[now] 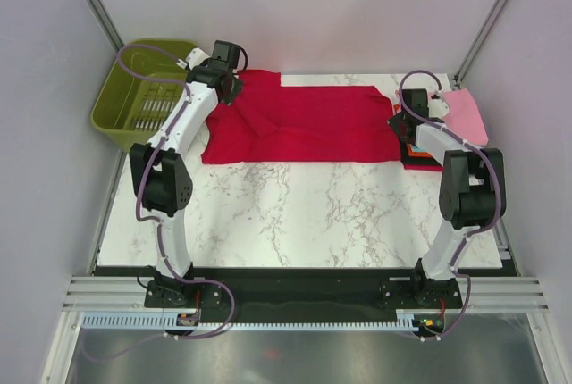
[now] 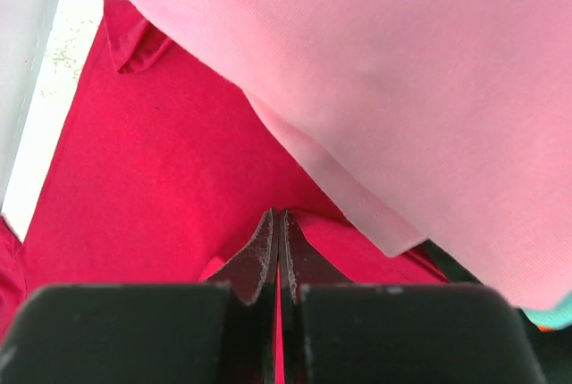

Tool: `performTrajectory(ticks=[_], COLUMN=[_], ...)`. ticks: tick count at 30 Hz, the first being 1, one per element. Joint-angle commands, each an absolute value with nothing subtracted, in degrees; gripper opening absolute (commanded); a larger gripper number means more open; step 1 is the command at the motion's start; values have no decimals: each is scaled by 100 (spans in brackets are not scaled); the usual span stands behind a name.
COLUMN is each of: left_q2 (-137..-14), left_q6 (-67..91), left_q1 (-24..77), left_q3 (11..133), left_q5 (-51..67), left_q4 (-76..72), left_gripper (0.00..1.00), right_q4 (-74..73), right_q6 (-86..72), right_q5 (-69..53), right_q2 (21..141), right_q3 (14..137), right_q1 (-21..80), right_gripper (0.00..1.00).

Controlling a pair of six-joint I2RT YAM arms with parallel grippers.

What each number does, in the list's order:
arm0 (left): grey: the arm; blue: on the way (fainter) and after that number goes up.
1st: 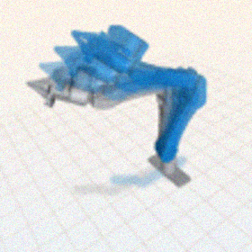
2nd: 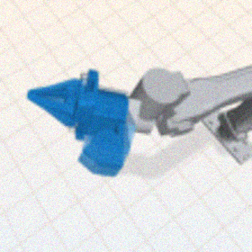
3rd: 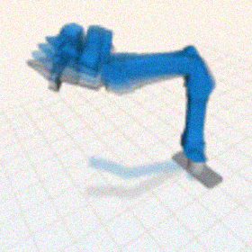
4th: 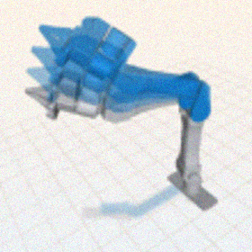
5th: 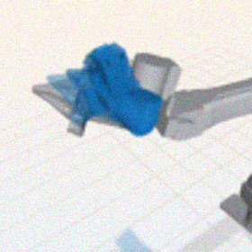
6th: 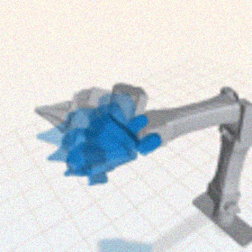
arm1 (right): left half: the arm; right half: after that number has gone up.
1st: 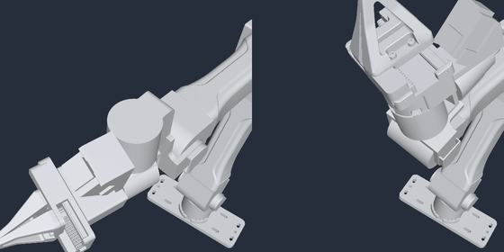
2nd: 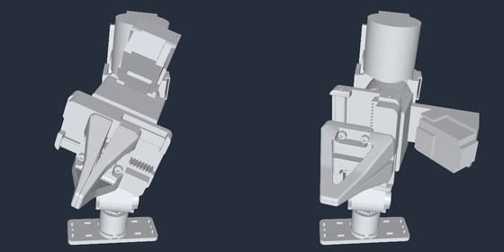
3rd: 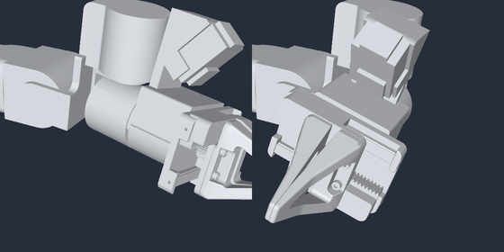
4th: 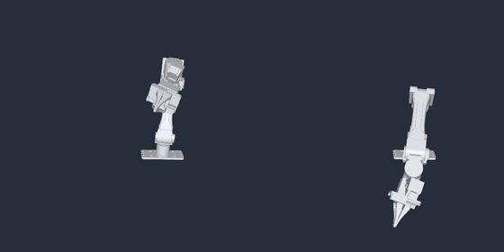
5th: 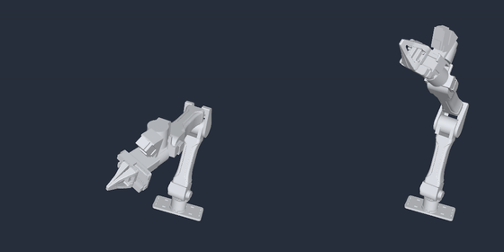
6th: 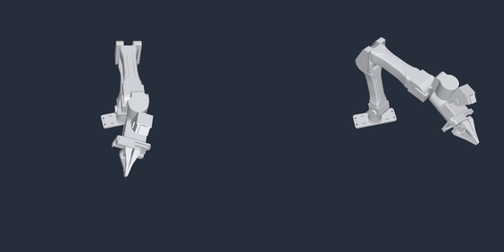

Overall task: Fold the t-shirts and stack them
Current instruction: Fold the tshirt

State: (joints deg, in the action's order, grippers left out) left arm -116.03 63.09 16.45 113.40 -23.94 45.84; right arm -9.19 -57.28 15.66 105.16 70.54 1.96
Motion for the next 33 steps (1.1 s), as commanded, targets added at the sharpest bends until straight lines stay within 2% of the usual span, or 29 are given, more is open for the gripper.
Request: performTrajectory(ticks=[1, 13, 21, 26, 33], left_q2=[-11619, -11294, -10688, -9872, -8545], left_q6=[6284, 6355, 6275, 6293, 6416], left_q1=[1521, 1380, 1380, 1389, 1529], left_q3=[11479, 11118, 10470, 9863, 8422], left_q5=[-2856, -3015, -2936, -2786, -2470], left_q4=[4605, 4851, 4878, 4896, 5001], left_gripper=[2, 2, 2, 2, 2], right_q4=[-527, -343, -167, -158, -263], right_q6=[-5871, -5810, -5669, -5520, -5213], right_q5=[1415, 1143, 932, 668, 492], right_q2=[10635, 10855, 10407, 9950, 9142], right_q3=[7312, 7436, 6953, 6523, 5802], right_q1=[149, 141, 149, 149, 141], right_gripper=[0, 0, 0, 0, 0])
